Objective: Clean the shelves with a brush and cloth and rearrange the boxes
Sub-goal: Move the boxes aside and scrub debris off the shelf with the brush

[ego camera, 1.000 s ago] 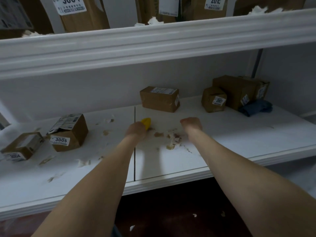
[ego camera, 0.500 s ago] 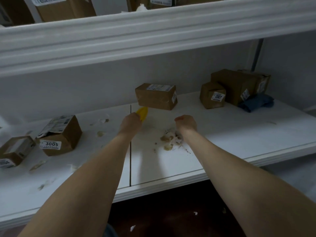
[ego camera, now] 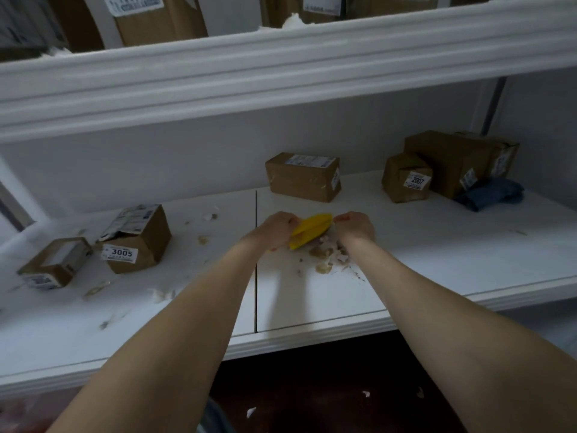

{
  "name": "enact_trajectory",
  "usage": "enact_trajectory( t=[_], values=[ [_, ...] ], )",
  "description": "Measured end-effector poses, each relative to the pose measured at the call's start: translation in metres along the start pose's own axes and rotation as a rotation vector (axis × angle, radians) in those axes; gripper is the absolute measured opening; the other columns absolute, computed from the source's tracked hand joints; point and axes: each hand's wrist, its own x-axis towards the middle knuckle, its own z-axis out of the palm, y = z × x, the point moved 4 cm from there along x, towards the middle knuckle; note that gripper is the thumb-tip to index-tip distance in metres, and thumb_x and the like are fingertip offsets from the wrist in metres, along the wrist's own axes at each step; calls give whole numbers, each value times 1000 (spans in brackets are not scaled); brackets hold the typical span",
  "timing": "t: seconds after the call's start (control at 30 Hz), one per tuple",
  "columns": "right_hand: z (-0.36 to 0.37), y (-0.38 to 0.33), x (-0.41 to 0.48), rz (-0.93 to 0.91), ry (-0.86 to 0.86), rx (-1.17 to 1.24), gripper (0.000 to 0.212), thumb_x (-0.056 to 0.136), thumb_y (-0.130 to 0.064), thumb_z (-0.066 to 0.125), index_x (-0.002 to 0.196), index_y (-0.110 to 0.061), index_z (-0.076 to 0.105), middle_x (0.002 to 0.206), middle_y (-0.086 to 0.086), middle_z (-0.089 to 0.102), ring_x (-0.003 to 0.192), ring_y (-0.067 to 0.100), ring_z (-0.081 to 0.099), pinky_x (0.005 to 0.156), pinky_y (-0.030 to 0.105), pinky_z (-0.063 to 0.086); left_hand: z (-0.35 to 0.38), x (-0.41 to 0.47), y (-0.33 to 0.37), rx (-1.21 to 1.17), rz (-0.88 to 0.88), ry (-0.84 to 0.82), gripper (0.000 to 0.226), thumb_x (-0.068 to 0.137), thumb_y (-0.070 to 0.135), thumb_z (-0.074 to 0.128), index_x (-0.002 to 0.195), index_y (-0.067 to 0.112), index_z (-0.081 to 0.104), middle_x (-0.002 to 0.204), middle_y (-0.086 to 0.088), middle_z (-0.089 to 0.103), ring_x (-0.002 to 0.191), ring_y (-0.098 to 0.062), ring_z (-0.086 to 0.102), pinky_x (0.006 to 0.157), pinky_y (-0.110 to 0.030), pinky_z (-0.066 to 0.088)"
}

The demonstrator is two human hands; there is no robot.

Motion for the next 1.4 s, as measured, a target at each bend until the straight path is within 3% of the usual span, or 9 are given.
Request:
enact_trajectory(
  t=[0.17,0.6,0.73,0.8,0.87,1.03,1.23,1.3,1.4],
  values=[
    [-2,1,7,4,29,33,26,97,-18,47,108,-10,69,115,11,67,95,26,63,72,24,44,-19,15,-15,108,-108,307,34,101,22,34,104,0,59,107,-21,63,97,-33,60,72,-33,40],
    [5,12,34,-20,26,96,29,93,-11,47,112,-14,68,120,8,65,109,26,60,90,31,49,-17,59,-28,231,-370,227,35,101,21,37,119,-2,56,121,-20,60,111,-35,58,83,-39,47],
    [1,17,32,-4,21,100,29,94,-12,47,114,-15,68,121,9,64,112,27,59,93,32,48,-13,49,-17,137,-361,23,32,102,22,39,100,-4,57,93,-22,63,72,-30,65,59,-34,51],
    [1,18,28,-7,14,76,30,95,-13,46,116,-14,67,123,8,64,114,27,58,94,32,46,-16,39,-15,-171,-345,-108,46,103,36,32,69,7,46,55,-9,46,34,-14,38,38,-17,29],
    [1,18,24,-3,8,60,31,96,-13,45,118,-15,66,126,7,63,115,26,57,94,32,46,-19,28,-10,-329,-315,-189,49,103,40,31,60,15,36,42,2,29,29,-8,20,35,-12,17],
    [-6,14,21,-1,24,56,33,94,-12,44,118,-18,67,126,6,62,114,27,58,93,32,47,-34,30,-18,-338,-253,4,44,96,30,54,58,14,37,52,-3,32,28,-8,26,34,-14,21],
    [0,16,24,7,18,81,30,96,-13,45,116,-15,67,124,7,64,113,26,58,93,31,45,-36,36,-30,-302,-279,46,16,96,22,54,86,11,49,63,-9,44,44,-17,36,42,-22,28],
    [2,17,25,4,23,82,30,97,-15,45,116,-14,67,123,7,64,113,26,58,91,30,44,-38,40,-31,-254,-239,104,27,97,22,50,123,14,49,94,-18,59,64,-30,57,48,-28,39],
    [2,19,27,-2,32,80,29,97,-15,45,116,-13,67,123,7,64,113,25,58,92,30,45,-45,45,-31,17,-187,170,41,98,28,44,138,17,48,136,-16,51,113,-37,56,82,-40,51]
  ],
)
